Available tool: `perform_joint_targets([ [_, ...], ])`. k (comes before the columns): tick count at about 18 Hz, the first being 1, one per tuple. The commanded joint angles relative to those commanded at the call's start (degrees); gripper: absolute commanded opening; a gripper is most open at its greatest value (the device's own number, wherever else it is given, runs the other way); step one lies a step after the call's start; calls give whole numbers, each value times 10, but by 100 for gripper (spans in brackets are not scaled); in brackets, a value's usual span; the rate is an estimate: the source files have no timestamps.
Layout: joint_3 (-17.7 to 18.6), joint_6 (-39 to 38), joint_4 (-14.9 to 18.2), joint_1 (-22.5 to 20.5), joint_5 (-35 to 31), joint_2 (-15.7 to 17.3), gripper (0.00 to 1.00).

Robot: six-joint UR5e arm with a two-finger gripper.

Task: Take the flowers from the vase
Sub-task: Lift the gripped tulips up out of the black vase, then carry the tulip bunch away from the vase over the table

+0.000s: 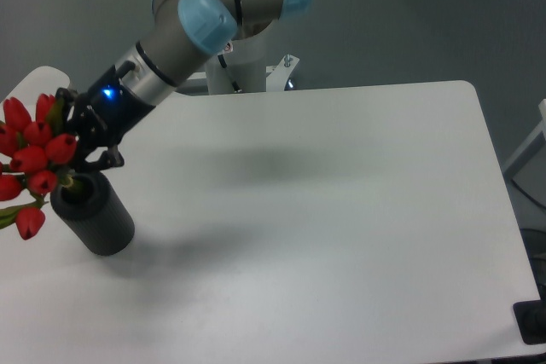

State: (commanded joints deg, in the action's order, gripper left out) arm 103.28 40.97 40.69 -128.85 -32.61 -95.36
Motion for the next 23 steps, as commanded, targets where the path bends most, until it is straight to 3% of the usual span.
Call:
perform_joint_targets([
  [14,-72,-54,1,-87,54,-1,29],
  [23,-122,15,1,-181,54,-74,28],
])
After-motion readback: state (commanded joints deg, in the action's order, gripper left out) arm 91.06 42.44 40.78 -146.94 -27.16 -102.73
